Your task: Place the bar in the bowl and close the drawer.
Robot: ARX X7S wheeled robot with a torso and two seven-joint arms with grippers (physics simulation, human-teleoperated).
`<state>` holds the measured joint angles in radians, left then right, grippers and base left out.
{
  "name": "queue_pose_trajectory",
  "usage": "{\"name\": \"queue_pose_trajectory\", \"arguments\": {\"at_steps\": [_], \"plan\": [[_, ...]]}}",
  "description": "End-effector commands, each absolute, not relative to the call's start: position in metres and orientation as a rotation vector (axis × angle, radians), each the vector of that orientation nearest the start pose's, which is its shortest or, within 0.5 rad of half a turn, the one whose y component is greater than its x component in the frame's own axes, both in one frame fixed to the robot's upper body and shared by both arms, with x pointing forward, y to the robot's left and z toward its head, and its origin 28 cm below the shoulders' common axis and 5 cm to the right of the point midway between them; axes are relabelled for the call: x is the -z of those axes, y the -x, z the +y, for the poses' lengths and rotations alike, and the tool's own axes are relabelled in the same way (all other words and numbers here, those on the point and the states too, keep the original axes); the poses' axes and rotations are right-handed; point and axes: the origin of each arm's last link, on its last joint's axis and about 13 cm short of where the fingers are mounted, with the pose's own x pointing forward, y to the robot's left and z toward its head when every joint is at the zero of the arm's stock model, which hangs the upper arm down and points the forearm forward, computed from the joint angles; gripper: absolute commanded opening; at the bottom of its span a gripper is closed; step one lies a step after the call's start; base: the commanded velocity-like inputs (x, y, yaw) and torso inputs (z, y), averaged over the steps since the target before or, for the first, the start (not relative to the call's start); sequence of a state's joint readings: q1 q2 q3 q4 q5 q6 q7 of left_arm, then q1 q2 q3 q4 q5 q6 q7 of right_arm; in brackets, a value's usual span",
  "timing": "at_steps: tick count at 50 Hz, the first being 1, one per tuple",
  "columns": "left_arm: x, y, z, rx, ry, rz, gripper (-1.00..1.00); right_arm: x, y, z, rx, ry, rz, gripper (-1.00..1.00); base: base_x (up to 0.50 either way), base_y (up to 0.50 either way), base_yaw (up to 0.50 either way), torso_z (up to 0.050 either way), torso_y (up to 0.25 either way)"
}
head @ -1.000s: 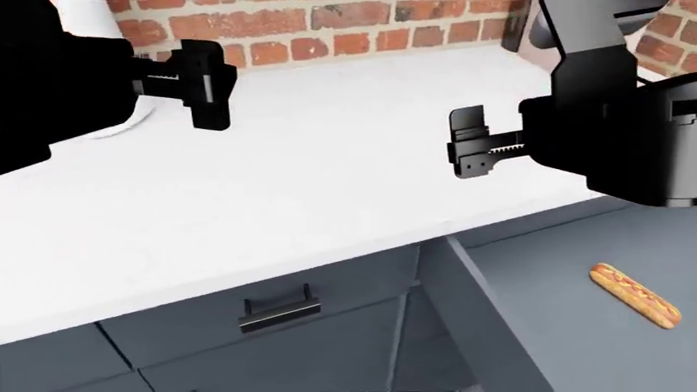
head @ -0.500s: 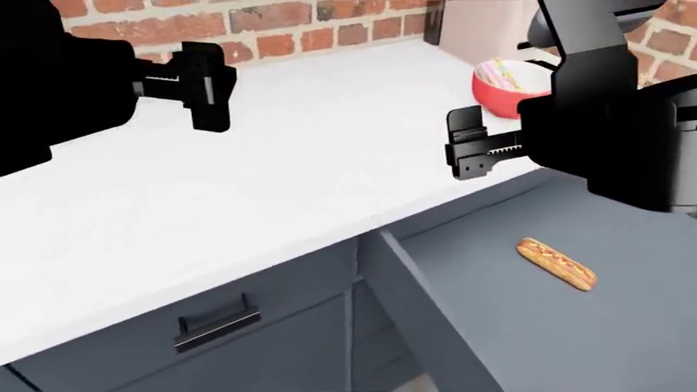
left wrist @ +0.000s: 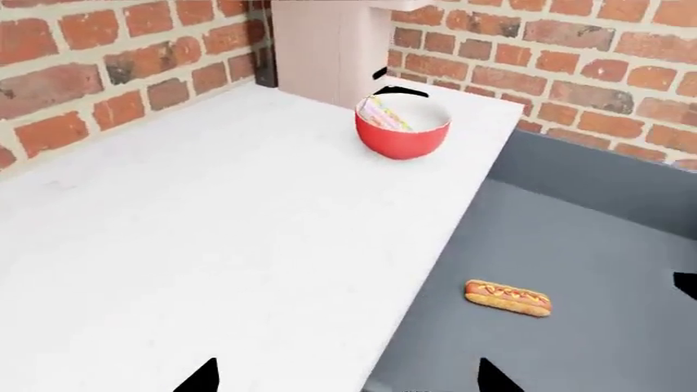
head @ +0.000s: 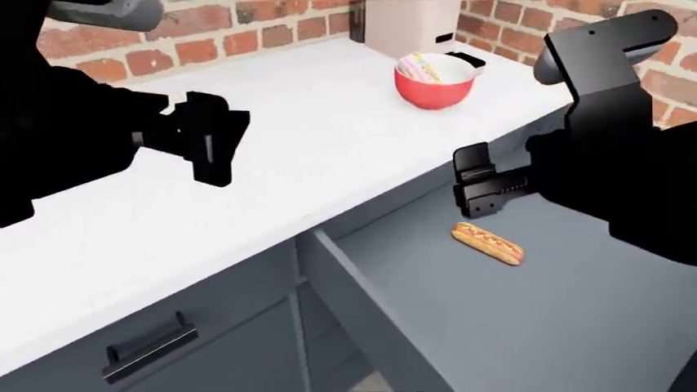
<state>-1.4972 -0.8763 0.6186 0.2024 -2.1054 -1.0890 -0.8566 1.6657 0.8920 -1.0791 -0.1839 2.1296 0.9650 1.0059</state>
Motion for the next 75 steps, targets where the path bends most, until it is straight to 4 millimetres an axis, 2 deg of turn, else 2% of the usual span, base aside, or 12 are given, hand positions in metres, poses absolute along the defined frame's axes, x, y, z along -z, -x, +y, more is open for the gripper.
{"name": "queue_pose_trajectory", "arguments": {"at_steps": [1, 12, 23, 38, 45, 75], "plan": [[-0.3472, -0.2144, 0.2566, 0.438, -0.048, 0.293, 1.00, -0.3234, -0.2287, -0.1351, -0.198, 0.203, 0.469, 1.00, 0.00, 0.00, -0.50, 0.000, 0.000], [-0.3473, -0.2133, 0.2559, 0.441, -0.050, 0.296, 1.00, -0.3248, -0.2265, -0.1352, -0.189, 0.194, 0.462, 1.00, 0.00, 0.00, -0.49, 0.000, 0.000], [-0.3496, -0.2120, 0.2557, 0.441, -0.049, 0.291, 1.00, -0.3263, -0.2295, -0.1371, -0.103, 0.185, 0.453, 1.00, 0.09, 0.07, 0.00, 0.000, 0.000], [-0.3489, -0.2122, 0.2553, 0.436, -0.053, 0.296, 1.00, -0.3265, -0.2287, -0.1367, -0.064, 0.209, 0.458, 1.00, 0.38, 0.34, 0.00, 0.000, 0.000], [-0.3489, -0.2123, 0.2549, 0.435, -0.055, 0.297, 1.00, -0.3250, -0.2296, -0.1376, -0.064, 0.182, 0.478, 1.00, 0.02, 0.02, 0.00, 0.000, 0.000], [-0.3488, -0.2119, 0.2539, 0.442, -0.057, 0.298, 1.00, -0.3223, -0.2236, -0.1371, -0.109, 0.212, 0.473, 1.00, 0.00, 0.00, -0.50, 0.000, 0.000]]}}
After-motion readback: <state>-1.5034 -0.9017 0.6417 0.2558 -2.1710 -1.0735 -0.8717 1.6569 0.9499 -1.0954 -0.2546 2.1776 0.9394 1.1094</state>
